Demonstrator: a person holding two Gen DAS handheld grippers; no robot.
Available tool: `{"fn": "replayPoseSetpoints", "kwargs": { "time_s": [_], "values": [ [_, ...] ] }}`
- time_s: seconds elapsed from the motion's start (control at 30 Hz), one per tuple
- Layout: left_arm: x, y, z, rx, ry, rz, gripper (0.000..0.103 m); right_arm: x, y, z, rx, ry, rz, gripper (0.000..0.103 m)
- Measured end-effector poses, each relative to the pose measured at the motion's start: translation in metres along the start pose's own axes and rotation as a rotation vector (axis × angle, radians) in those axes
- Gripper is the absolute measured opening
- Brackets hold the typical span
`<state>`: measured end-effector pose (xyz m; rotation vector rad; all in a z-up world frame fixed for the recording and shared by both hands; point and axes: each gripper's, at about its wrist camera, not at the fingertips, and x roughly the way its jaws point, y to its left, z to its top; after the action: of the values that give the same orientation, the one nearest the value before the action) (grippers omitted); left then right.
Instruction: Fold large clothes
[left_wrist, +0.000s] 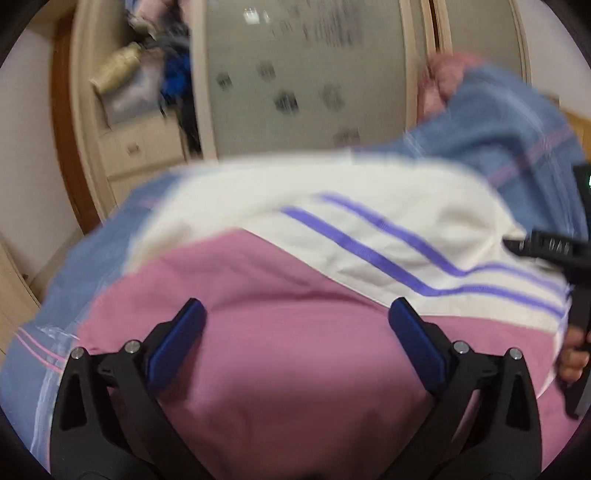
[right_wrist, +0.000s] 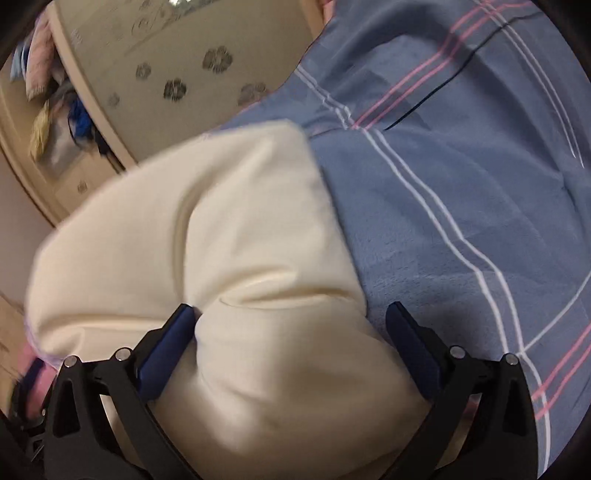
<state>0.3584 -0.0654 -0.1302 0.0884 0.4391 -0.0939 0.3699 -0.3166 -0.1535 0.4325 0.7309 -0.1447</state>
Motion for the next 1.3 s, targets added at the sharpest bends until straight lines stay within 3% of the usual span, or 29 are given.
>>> {"fn": "replayPoseSetpoints", "kwargs": {
  "time_s": [0.03, 0.07, 0.1, 0.17, 0.23, 0.5, 0.53, 0.6, 0.67, 0.73, 0.83, 0.97, 1.07, 1.13, 1.2, 1.3],
  "values": [
    [-0.018, 0.000, 0.004, 0.014, -0.087, 0.025, 0.101, -0.010, 0.004, 0.002, -0.035, -0.049, -0.030, 0.102],
    [-0.019, -0.001, 0.005, 0.024, -0.105, 0.053, 0.101, -0.012, 0.008, 0.002, -0.081, -0.070, -0.082, 0.102],
    [-0.006, 0.000, 0.000, 0.031, -0.044, 0.079, 0.101, 0.000, 0.008, -0.002, -0.102, -0.031, -0.109, 0.102],
    [0.040, 0.010, -0.019, -0.044, 0.176, -0.014, 0.101, 0.033, -0.001, -0.014, -0.053, 0.076, -0.038, 0.102],
    [0.042, 0.021, -0.021, -0.100, 0.185, -0.067, 0.101, 0.038, -0.011, -0.016, -0.006, 0.087, 0.009, 0.102],
    [0.051, 0.016, -0.021, -0.082, 0.190, -0.043, 0.101, 0.037, -0.014, -0.022, 0.043, 0.089, 0.029, 0.102],
    [0.062, 0.016, -0.011, -0.076, 0.216, -0.038, 0.101, 0.032, -0.014, -0.022, 0.041, 0.104, 0.024, 0.102],
    [0.044, 0.017, -0.003, -0.058, 0.314, -0.026, 0.101, 0.007, -0.012, -0.025, 0.020, 0.173, -0.048, 0.102],
    [-0.007, 0.024, 0.006, -0.015, 0.267, 0.007, 0.101, -0.060, -0.001, -0.031, -0.082, 0.128, -0.090, 0.102],
    [-0.096, 0.024, 0.009, 0.068, 0.120, 0.035, 0.101, -0.128, 0.007, -0.053, -0.223, 0.048, -0.047, 0.102],
    [-0.201, 0.011, -0.021, 0.218, 0.048, -0.021, 0.101, -0.223, 0.018, -0.118, -0.521, -0.005, 0.015, 0.102],
    [-0.308, -0.020, -0.103, 0.584, -0.097, 0.110, 0.101, -0.301, 0.035, -0.228, -0.987, -0.095, -0.073, 0.102],
    [-0.344, -0.024, -0.151, 0.759, -0.120, 0.044, 0.101, -0.316, 0.042, -0.302, -1.274, -0.072, -0.098, 0.102],
    [-0.350, -0.026, -0.179, 0.893, -0.115, 0.052, 0.101, -0.315, 0.043, -0.334, -1.370, -0.058, -0.103, 0.102],
    [-0.348, -0.025, -0.202, 0.990, -0.036, 0.012, 0.101, -0.310, 0.042, -0.352, -1.388, -0.032, -0.099, 0.102],
    [-0.339, -0.022, -0.223, 1.072, 0.021, -0.012, 0.101, -0.301, 0.042, -0.354, -1.367, -0.034, -0.122, 0.102]
  ]
}}
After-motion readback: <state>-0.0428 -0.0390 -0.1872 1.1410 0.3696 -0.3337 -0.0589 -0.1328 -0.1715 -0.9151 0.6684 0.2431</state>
